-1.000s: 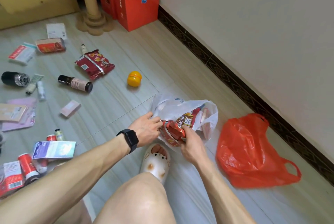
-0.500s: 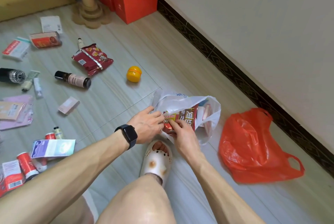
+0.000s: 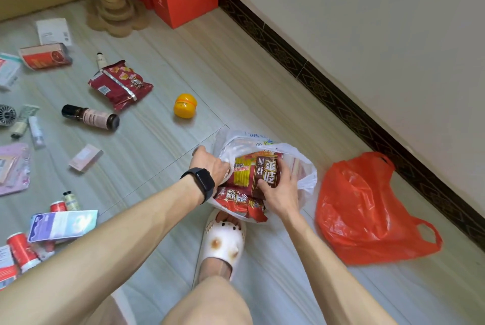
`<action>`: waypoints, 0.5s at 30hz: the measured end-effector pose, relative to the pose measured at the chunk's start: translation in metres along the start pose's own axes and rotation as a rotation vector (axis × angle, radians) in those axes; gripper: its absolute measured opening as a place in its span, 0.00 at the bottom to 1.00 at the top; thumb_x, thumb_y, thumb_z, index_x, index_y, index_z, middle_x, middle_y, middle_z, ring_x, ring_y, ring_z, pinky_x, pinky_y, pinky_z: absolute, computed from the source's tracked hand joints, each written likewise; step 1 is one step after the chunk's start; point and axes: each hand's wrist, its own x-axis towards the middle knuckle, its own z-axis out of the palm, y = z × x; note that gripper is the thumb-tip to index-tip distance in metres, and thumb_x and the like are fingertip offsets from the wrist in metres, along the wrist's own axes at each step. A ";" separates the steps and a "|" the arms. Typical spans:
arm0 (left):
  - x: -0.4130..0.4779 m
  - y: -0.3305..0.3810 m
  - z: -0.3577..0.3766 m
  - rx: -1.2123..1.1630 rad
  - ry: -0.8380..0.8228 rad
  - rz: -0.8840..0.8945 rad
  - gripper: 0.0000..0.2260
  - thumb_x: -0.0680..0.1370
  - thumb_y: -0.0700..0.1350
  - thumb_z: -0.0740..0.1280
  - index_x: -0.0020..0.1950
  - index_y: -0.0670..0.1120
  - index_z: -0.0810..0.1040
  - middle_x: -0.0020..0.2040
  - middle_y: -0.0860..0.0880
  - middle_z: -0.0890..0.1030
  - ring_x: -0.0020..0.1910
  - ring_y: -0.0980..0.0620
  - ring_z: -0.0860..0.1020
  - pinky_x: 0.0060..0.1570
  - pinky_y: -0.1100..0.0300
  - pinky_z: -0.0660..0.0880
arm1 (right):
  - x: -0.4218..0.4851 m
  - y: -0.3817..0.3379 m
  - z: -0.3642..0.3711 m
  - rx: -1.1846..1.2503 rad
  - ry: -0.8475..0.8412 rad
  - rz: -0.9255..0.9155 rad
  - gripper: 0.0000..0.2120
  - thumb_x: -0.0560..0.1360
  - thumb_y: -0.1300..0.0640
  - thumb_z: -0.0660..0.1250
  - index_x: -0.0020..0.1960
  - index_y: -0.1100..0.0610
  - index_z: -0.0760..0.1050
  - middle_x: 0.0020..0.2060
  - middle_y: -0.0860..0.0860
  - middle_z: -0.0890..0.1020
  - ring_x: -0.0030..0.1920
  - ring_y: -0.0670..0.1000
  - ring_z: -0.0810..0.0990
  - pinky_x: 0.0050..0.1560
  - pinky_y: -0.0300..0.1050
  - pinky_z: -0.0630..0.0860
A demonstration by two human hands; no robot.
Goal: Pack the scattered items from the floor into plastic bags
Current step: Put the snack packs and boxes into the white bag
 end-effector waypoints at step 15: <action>0.018 -0.027 -0.013 -1.011 0.232 -0.395 0.27 0.81 0.60 0.47 0.79 0.54 0.48 0.55 0.39 0.81 0.54 0.36 0.78 0.50 0.48 0.73 | 0.045 -0.044 0.005 0.229 -0.191 0.003 0.20 0.79 0.55 0.63 0.70 0.51 0.71 0.59 0.48 0.80 0.58 0.49 0.79 0.55 0.33 0.70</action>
